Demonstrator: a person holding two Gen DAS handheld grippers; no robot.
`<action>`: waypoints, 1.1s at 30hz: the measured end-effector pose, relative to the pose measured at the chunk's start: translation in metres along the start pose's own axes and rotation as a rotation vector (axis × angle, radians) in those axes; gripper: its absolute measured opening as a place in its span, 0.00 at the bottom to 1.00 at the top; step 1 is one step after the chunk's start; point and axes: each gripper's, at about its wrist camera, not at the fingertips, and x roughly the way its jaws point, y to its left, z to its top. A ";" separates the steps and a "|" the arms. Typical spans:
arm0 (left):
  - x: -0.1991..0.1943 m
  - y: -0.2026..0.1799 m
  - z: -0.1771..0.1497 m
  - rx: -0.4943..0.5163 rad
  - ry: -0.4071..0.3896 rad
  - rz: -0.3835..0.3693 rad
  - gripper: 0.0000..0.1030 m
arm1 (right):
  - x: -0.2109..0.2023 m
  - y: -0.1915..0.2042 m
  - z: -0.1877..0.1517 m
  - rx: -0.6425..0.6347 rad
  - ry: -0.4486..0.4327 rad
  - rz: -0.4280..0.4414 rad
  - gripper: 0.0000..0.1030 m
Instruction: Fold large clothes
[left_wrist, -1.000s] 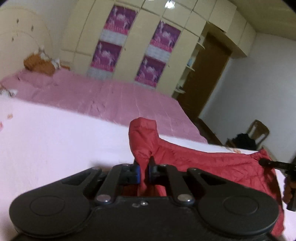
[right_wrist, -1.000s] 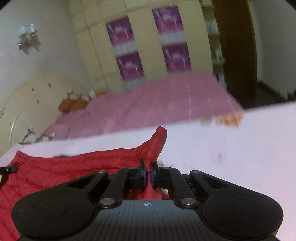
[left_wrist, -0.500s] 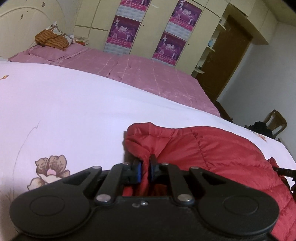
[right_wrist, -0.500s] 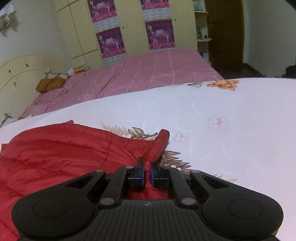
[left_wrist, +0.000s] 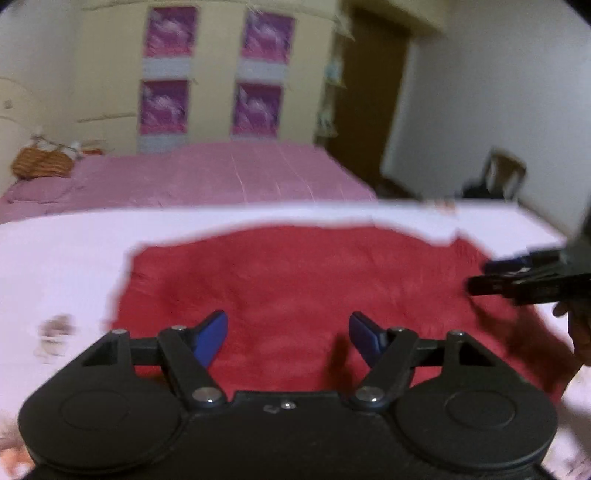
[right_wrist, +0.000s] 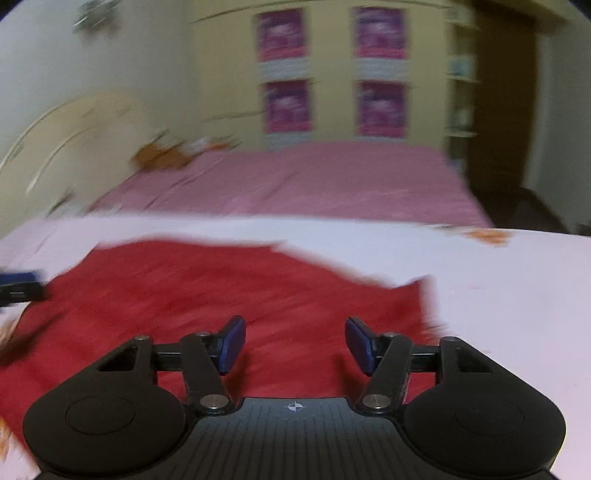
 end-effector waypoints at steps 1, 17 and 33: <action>0.014 -0.004 -0.002 0.005 0.021 0.012 0.71 | 0.014 0.009 -0.002 -0.019 0.041 -0.013 0.59; -0.048 -0.057 -0.037 -0.033 -0.076 0.019 0.74 | -0.027 0.045 -0.016 -0.003 0.001 0.074 0.59; -0.124 0.028 -0.085 -0.237 -0.101 0.325 0.84 | -0.069 -0.046 -0.073 0.155 -0.054 -0.256 0.59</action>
